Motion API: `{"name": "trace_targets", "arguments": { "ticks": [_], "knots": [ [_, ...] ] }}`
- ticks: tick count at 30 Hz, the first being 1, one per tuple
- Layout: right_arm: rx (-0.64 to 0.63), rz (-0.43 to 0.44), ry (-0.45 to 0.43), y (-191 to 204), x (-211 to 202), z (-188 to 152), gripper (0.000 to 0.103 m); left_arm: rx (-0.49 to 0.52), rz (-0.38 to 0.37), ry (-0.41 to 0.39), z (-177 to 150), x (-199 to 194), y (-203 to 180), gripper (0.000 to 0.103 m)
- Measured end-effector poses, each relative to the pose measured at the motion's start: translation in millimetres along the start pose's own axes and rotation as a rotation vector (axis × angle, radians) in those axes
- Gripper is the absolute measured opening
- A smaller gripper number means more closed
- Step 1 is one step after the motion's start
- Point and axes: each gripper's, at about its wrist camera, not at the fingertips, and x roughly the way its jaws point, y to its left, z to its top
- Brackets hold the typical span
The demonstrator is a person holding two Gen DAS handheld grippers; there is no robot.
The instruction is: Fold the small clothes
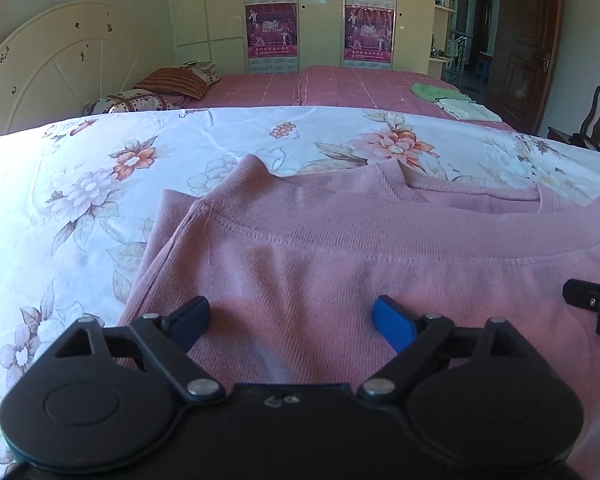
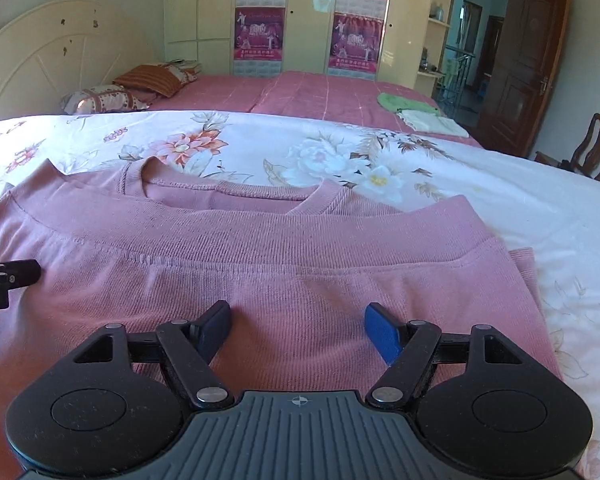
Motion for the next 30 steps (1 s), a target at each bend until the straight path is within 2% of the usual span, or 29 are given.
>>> {"name": "trace_targets", "arguments": {
  "ticks": [10, 16, 26, 30],
  "knots": [
    [0.081, 0.047, -0.016, 3, -33, 3, 0.072, -0.014, -0.002, 0.026, -5, -20, 3, 0.088],
    [0.057, 0.069, -0.021, 14, -58, -5, 0.072, -0.018, -0.020, 0.041, -16, -43, 8, 0.088],
    [0.016, 0.085, -0.005, 34, -86, -37, 0.072, -0.110, -0.053, 0.075, -52, -88, 38, 0.089],
    [0.003, 0.093, 0.006, 41, -90, -46, 0.072, -0.167, -0.070, 0.112, -71, -102, 49, 0.089]
  ]
}}
